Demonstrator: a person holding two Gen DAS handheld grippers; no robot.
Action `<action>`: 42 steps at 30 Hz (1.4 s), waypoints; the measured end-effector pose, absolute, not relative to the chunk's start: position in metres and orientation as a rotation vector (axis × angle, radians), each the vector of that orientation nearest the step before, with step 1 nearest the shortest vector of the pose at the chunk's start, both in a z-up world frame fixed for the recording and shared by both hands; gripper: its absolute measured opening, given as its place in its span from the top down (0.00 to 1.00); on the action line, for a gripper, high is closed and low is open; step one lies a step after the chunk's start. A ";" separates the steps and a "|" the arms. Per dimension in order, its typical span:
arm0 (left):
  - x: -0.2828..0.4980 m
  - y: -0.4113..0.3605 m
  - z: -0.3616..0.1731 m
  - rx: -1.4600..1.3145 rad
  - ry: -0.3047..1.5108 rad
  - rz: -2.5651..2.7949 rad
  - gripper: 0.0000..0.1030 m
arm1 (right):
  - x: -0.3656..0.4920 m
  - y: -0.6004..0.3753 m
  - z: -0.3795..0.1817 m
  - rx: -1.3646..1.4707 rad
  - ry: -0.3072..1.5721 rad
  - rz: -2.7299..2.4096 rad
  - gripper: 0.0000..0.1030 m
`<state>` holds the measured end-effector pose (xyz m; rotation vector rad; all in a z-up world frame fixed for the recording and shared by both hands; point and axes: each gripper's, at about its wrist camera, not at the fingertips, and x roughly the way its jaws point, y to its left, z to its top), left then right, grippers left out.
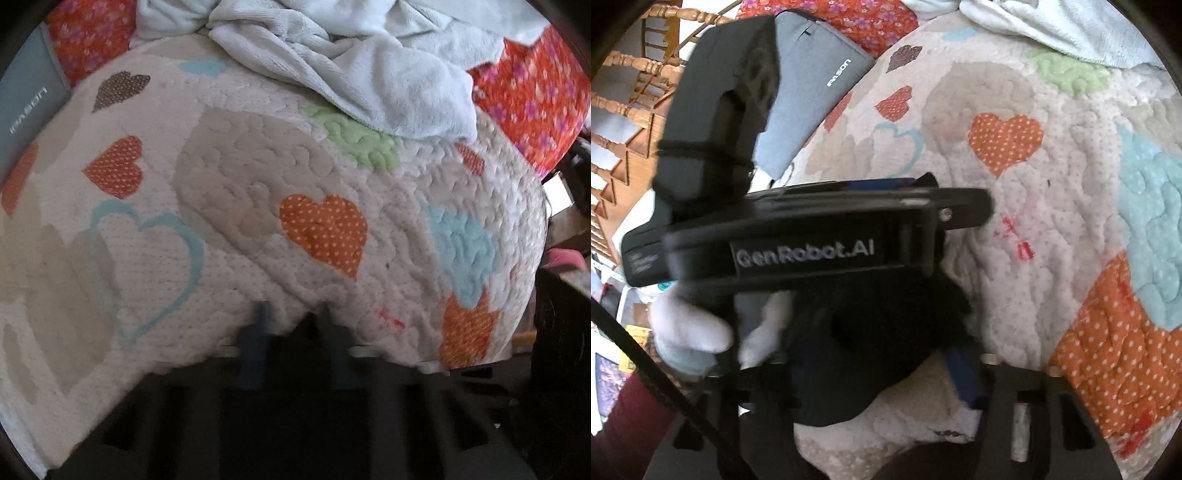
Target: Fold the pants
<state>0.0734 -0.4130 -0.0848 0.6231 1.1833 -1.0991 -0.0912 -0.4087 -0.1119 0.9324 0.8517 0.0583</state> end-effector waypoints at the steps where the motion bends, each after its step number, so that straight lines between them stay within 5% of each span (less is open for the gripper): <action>1: 0.074 -0.411 -0.083 0.606 1.188 -1.105 0.84 | -0.091 -0.410 -0.113 0.943 0.849 0.061 0.66; 7: 0.077 -0.377 -0.058 0.461 1.176 -1.115 0.86 | -0.089 -0.399 -0.097 0.914 0.818 0.098 0.78; 22: 0.099 -0.213 -0.009 -0.079 1.120 -1.029 0.86 | -0.050 -0.296 -0.042 0.653 0.863 0.272 0.79; 37: 0.122 -0.069 -0.042 -0.436 1.108 -0.823 0.86 | 0.032 -0.169 -0.061 0.288 0.992 0.382 0.80; 39: 0.121 -0.055 -0.044 -0.462 1.100 -0.794 0.85 | 0.038 -0.158 -0.073 0.261 1.022 0.392 0.76; 42: 0.119 -0.030 -0.045 -0.503 1.076 -0.726 0.65 | 0.042 -0.156 -0.085 0.288 1.028 0.418 0.57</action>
